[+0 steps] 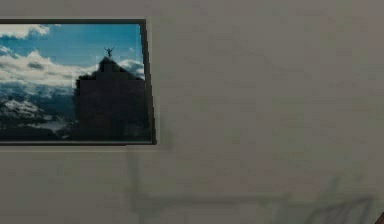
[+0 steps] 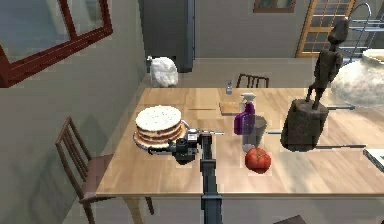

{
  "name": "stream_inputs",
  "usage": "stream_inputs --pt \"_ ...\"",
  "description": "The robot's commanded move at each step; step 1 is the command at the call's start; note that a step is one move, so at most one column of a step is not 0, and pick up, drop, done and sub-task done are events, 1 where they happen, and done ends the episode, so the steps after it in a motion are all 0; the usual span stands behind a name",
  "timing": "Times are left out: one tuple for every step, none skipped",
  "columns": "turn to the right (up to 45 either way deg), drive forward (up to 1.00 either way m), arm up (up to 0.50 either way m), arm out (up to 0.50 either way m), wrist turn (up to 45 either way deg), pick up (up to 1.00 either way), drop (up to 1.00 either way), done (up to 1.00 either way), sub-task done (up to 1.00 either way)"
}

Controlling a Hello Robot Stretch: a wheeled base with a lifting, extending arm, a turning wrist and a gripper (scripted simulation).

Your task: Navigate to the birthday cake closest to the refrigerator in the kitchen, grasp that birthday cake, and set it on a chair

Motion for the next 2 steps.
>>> stream_inputs --pt "0.0 0.00 0.00 0.00 0.0 1.00 0.00 0.00 0.00" --pt "0.0 0.00 0.10 0.00 0.0 0.00 0.00 0.00 0.00"
